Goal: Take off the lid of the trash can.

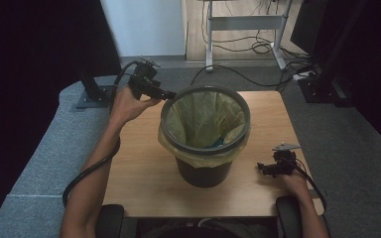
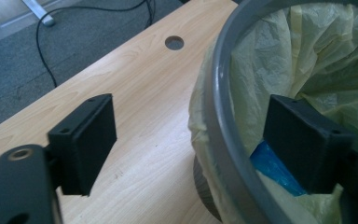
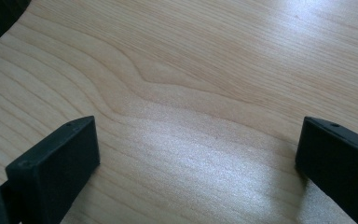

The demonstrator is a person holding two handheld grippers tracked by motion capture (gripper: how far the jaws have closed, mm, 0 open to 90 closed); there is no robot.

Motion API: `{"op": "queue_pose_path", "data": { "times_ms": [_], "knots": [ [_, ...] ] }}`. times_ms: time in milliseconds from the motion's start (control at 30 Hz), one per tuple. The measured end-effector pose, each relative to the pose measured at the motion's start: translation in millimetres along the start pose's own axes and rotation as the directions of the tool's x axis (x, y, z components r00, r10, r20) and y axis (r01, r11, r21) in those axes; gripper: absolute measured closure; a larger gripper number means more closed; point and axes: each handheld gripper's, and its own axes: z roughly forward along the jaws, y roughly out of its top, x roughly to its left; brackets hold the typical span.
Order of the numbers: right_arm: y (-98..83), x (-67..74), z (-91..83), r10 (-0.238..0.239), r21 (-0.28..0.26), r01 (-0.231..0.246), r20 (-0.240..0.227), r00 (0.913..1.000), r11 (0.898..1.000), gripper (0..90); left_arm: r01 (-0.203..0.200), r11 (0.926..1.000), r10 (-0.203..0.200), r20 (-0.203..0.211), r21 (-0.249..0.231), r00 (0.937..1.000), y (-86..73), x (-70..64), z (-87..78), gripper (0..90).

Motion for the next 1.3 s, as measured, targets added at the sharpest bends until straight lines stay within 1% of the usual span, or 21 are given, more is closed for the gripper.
{"op": "queue_pose_path", "data": {
  "times_ms": [133, 233, 400, 433, 500, 567, 600, 667, 800, 900, 967, 1067, 1300],
  "knots": [
    [0.0, 0.0, 0.0, -0.001, 0.000, 0.001, -0.001, 1.0000, 1.000, 0.0, -0.008, 0.9996, 0.008, 0.000, 0.028, 1.0000, 5.1, -3.6, 10.1, 23.1],
    [0.0, 0.0, 0.0, -0.001, 0.000, 0.001, -0.001, 1.0000, 1.000, 0.0, -0.011, 0.9990, 0.011, -0.001, 0.044, 0.9999, 7.9, -5.2, 16.0, 30.1],
    [0.0, 0.0, 0.0, -0.001, 0.000, 0.001, -0.001, 1.0000, 1.000, 0.0, -0.029, 0.9974, 0.029, 0.007, 0.066, 0.9996, 11.5, -9.8, 22.9, 47.1],
    [0.0, 0.0, 0.0, -0.001, 0.000, 0.001, -0.001, 1.0000, 1.000, 0.0, -0.033, 0.9970, 0.033, 0.002, 0.069, 0.9995, 12.2, -11.0, 23.8, 49.2],
    [0.0, 0.0, 0.0, -0.001, 0.000, 0.001, -0.001, 1.0000, 1.000, 0.0, -0.045, 0.9957, 0.045, 0.006, 0.081, 0.9990, 13.5, -13.1, 25.3, 58.1],
    [0.0, 0.0, 0.0, -0.001, 0.000, 0.001, -0.001, 1.0000, 1.000, 0.0, -0.051, 0.9945, 0.050, 0.011, 0.092, 0.9987, 14.6, -15.1, 27.1, 64.8],
    [0.0, 0.1, 0.0, -0.001, 0.000, 0.001, -0.001, 1.0000, 1.000, 0.0, -0.055, 0.9938, 0.054, 0.013, 0.097, 0.9984, 15.1, -15.6, 27.9, 69.9],
    [-0.1, 0.1, 0.0, -0.002, 0.000, 0.002, -0.002, 1.0000, 1.000, 0.0, -0.046, 0.9938, 0.047, 0.000, 0.101, 0.9989, 15.7, -16.1, 28.4, 75.6],
    [-0.1, 0.4, -0.1, -0.004, 0.000, 0.004, -0.004, 1.0000, 1.000, 0.0, -0.015, 0.9946, 0.014, 0.007, 0.103, 0.9999, 17.3, -14.7, 27.3, 77.5],
    [-0.1, 0.4, -0.1, -0.005, 0.000, 0.005, -0.004, 1.0000, 1.000, 0.0, 0.009, 0.9961, -0.011, 0.027, 0.088, 0.9996, 19.1, -13.3, 23.6, 77.9],
    [-0.1, 0.4, -0.1, -0.004, 0.000, 0.004, -0.004, 1.0000, 1.000, 0.0, 0.029, 0.9966, -0.033, 0.057, 0.077, 0.9978, 20.4, -11.8, 20.6, 78.1],
    [-0.1, 0.4, -0.1, -0.004, 0.000, 0.004, -0.004, 1.0000, 1.000, 0.0, 0.035, 0.9964, -0.039, 0.050, 0.077, 0.9980, 22.8, -11.5, 16.5, 78.2],
    [-0.2, 0.6, -0.1, -0.004, 0.000, 0.004, -0.004, 1.0000, 1.000, 0.0, 0.057, 0.9952, -0.063, 0.065, 0.079, 0.9959, 22.4, -6.5, 7.5, 78.3]
  ]
}}
